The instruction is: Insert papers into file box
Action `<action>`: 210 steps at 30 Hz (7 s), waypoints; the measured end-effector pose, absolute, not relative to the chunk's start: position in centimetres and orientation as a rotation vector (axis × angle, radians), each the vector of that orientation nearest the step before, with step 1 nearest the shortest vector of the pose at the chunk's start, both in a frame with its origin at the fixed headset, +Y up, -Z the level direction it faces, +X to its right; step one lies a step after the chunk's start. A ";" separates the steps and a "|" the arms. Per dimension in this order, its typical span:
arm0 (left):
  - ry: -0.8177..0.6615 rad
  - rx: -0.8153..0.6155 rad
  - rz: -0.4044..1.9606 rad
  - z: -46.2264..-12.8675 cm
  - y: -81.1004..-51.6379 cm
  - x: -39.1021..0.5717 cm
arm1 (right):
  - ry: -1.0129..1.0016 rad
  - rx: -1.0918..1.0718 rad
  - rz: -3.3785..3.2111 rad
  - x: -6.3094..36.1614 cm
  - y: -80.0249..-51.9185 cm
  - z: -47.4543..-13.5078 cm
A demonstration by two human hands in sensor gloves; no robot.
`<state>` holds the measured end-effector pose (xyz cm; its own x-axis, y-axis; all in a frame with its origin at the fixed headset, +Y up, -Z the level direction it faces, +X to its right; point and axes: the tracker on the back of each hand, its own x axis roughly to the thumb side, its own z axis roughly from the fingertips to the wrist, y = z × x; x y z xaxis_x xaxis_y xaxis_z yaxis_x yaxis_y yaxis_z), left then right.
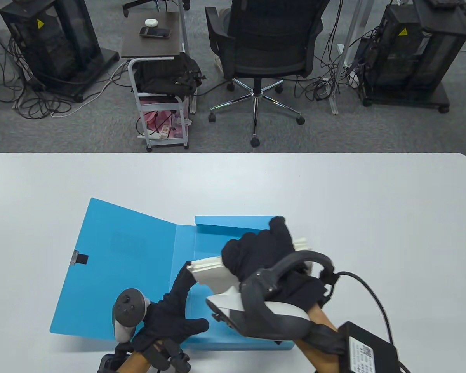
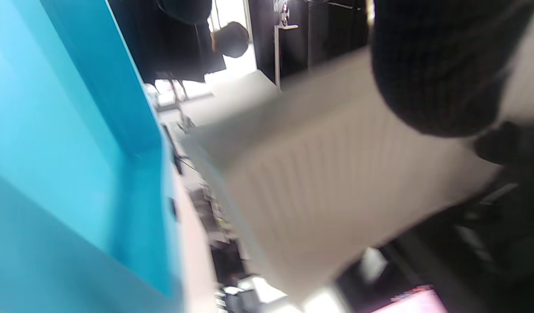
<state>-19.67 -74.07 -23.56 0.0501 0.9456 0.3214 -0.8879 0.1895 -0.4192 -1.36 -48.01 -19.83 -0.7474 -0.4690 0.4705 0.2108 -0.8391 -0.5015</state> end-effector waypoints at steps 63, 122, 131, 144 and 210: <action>0.252 -0.761 0.854 -30.8 -77.2 -18.6 | 0.135 -0.606 -2.991 12.1 -73.5 -22.7; 0.009 -0.429 1.094 -25.9 -58.6 -27.7 | 0.097 -0.603 -3.028 12.0 -74.0 -22.1; -0.168 -0.315 1.025 -26.4 -59.8 -16.8 | 0.048 -0.598 -3.159 12.9 -73.7 -22.7; -0.236 -0.436 0.995 -29.1 -64.8 -7.6 | 0.023 -0.596 -3.281 14.0 -73.5 -23.2; -0.227 0.146 0.502 -24.5 -64.5 -17.7 | 0.265 -0.081 -3.525 21.0 -73.5 -24.8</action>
